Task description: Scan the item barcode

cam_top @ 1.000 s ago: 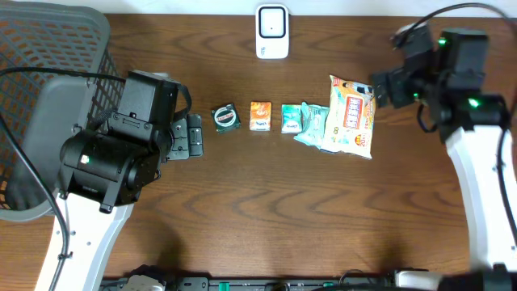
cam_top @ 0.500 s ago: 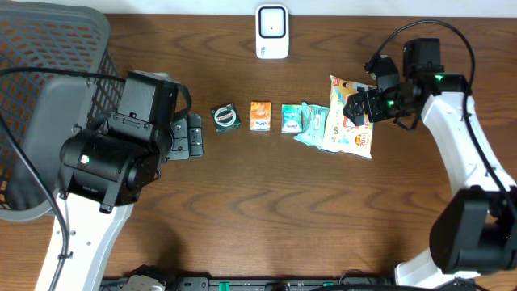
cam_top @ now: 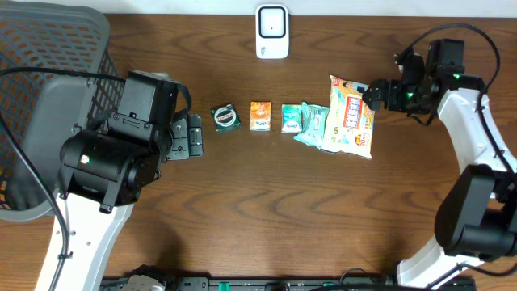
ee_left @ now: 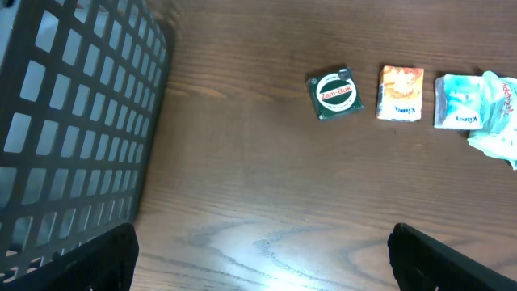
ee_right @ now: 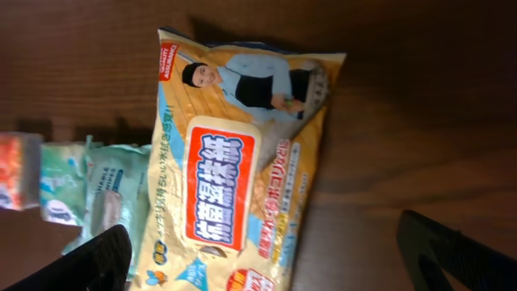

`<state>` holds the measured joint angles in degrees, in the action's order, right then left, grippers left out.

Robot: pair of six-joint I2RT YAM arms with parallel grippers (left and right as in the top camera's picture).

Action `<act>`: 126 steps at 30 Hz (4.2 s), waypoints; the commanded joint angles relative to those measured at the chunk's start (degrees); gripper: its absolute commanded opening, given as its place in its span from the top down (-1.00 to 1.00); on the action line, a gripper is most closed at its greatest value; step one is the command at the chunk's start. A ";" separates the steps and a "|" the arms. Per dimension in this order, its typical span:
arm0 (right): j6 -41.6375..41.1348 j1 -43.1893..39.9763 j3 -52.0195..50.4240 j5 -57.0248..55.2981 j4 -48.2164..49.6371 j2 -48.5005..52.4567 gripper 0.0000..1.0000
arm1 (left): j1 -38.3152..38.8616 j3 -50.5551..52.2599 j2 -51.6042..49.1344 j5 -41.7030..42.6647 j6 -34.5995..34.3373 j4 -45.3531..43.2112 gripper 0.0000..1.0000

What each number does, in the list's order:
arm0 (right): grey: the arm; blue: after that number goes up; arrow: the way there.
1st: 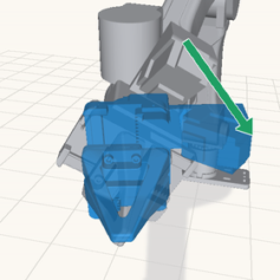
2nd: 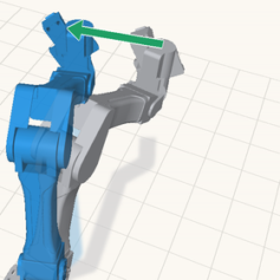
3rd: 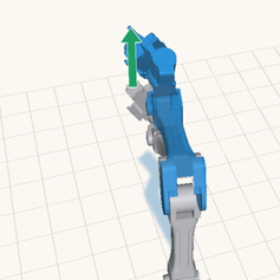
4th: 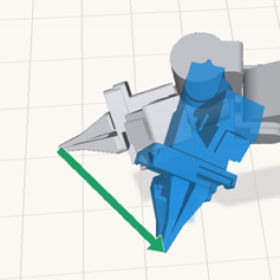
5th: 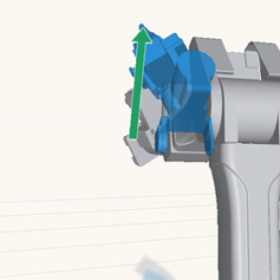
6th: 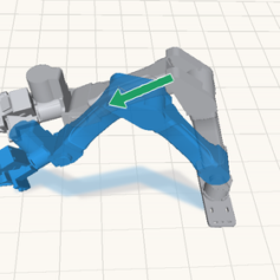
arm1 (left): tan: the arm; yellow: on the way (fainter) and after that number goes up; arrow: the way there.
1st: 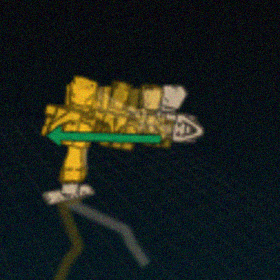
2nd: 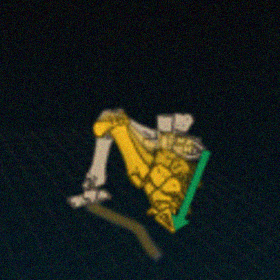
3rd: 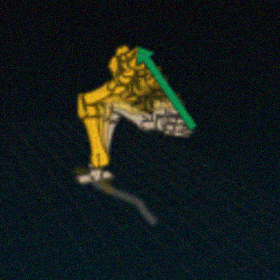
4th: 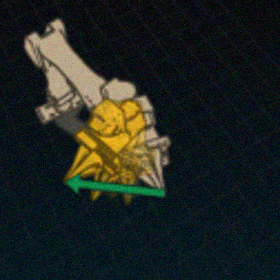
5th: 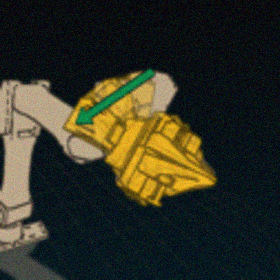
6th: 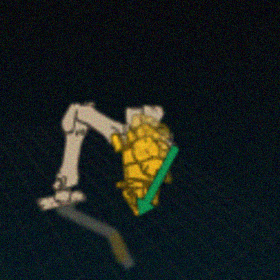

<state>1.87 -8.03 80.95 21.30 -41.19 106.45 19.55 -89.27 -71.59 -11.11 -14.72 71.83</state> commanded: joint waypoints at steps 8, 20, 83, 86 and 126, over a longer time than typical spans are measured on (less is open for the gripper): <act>-3.89 0.46 0.46 -6.82 0.35 4.44 -0.99 | -0.28 -0.46 -0.26 -0.96 0.52 0.17 -0.95; -1.81 1.46 -1.29 -1.25 3.76 5.53 -0.99 | -0.28 -0.46 -0.26 -0.96 0.52 0.17 -0.96; -10.40 6.99 1.42 -35.78 -5.16 2.97 -0.81 | -0.28 -0.46 -0.26 -0.96 0.52 0.17 -0.96; -10.47 6.99 1.42 -39.36 -5.07 2.97 -0.86 | -0.28 -0.46 -0.26 -0.96 0.52 0.17 -0.96; 4.70 -19.23 0.90 6.75 2.01 13.42 -0.97 | -0.28 -0.46 -0.26 -0.96 0.52 0.17 -0.96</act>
<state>5.10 -27.09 82.37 24.47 -39.38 117.78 19.55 -89.27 -71.59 -11.11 -14.72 71.83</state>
